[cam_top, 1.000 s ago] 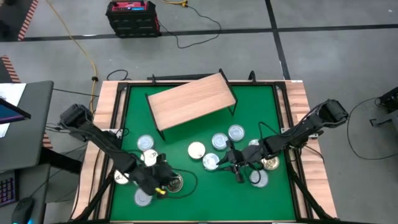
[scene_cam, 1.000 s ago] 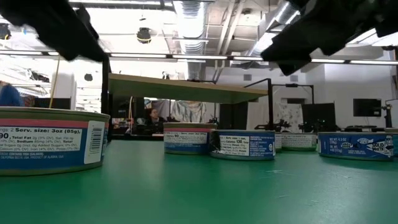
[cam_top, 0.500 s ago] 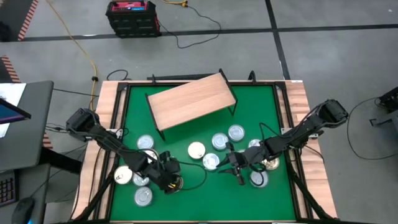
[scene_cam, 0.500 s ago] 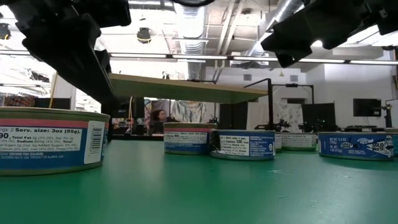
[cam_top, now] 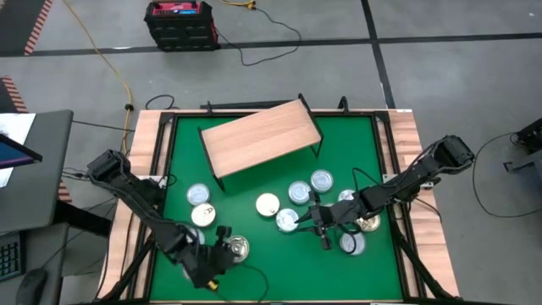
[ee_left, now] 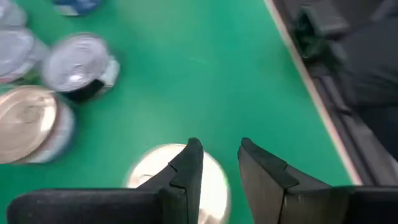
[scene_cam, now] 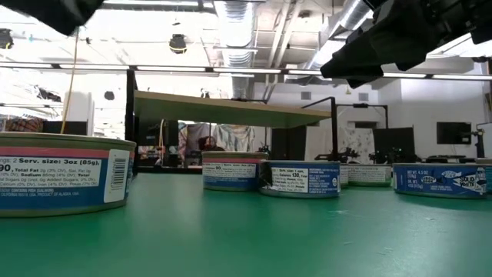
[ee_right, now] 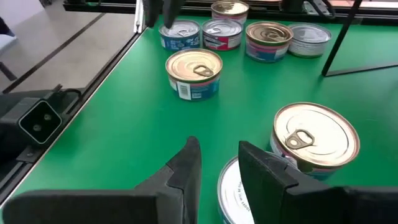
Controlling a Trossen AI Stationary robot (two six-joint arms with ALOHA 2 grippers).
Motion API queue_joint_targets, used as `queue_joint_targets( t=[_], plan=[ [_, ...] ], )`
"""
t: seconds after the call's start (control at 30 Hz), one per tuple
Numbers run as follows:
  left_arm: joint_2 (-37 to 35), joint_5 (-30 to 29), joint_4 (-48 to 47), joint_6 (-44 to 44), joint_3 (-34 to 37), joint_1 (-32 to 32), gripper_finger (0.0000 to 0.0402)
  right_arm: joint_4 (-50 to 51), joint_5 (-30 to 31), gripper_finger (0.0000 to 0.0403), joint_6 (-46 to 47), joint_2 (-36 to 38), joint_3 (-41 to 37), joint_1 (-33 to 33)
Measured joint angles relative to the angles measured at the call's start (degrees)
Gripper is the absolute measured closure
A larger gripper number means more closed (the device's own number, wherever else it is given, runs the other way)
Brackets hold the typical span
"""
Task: Stack canned seafood by type on shelf
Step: Put the blue pink tuna can on the shelf
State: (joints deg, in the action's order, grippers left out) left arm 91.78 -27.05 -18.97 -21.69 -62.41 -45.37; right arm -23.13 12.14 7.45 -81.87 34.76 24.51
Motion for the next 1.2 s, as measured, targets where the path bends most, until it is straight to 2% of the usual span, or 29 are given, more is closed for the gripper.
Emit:
queue_joint_targets(
  t=[0.13, 0.3, 0.37, 0.47, 0.57, 0.7, 1.07, 1.2],
  plan=[
    [0.1, 4.5, -4.4, -4.3, 0.0, -1.5, 0.0308, -0.1, 0.0, 0.0266, -0.1, 0.0, 0.0, -0.3],
    [0.1, 1.2, -15.5, -8.0, 0.0, -3.3, 0.0308, -0.1, 0.0, 0.0266, -0.4, 0.0, 0.0, -0.3],
    [0.1, -0.7, -16.9, -5.7, 0.0, -3.7, 0.0308, -0.1, 0.0, 0.0266, -0.4, 0.0, 0.0, -0.3],
    [0.7, -3.3, -15.6, 2.4, 0.0, -4.2, 0.0308, -0.1, 0.0, 0.0266, -0.4, 0.0, 0.0, -0.3],
    [2.9, -3.2, -14.6, 10.4, 0.0, -4.4, 0.0308, -0.1, 0.0, 0.0266, -0.6, 0.0, 0.0, -0.3],
    [7.7, -3.9, -12.8, 16.5, 0.0, -4.5, 0.0308, 0.2, 0.0, 0.0266, -0.8, 0.0, 0.0, -0.3],
    [11.1, -19.3, -11.0, 23.6, -0.6, -4.4, 0.0315, -0.3, 0.0, 0.0266, -1.5, 0.0, 0.0, -0.8],
    [11.5, -17.8, -10.8, 23.1, 0.4, -1.0, 0.0329, -1.0, -0.1, 0.0266, -1.5, 0.0, 0.0, -1.0]
  ],
)
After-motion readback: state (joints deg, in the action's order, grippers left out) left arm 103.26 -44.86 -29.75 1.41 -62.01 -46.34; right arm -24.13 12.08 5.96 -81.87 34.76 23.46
